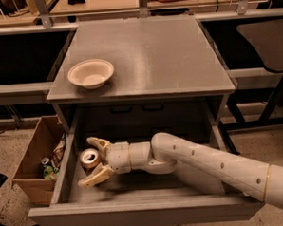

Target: Place orange can into top drawer

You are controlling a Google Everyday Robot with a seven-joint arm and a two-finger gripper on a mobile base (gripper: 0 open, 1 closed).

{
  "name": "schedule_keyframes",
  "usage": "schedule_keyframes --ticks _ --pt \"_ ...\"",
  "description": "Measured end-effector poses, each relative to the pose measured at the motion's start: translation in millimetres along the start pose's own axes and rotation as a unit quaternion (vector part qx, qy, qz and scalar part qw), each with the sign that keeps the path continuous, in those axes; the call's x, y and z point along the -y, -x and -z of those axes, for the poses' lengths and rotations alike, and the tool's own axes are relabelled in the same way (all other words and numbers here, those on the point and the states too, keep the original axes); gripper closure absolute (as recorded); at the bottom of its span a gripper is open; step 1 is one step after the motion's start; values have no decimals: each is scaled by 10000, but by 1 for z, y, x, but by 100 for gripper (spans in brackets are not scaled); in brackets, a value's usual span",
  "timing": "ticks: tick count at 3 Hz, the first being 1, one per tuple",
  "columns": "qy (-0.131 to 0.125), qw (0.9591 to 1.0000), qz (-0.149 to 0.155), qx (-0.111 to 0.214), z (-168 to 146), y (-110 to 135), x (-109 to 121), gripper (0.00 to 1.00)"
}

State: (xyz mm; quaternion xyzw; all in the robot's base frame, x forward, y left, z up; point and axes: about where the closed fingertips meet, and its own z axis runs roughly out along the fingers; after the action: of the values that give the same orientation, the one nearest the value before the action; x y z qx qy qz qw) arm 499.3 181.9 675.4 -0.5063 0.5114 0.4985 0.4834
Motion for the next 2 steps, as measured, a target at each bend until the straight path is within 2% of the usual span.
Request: schedule_keyframes --ticks 1,2 --pt "0 10000 0 0 0 0 0 0" --pt "24 9999 -54 -158 -1 6 0 0"
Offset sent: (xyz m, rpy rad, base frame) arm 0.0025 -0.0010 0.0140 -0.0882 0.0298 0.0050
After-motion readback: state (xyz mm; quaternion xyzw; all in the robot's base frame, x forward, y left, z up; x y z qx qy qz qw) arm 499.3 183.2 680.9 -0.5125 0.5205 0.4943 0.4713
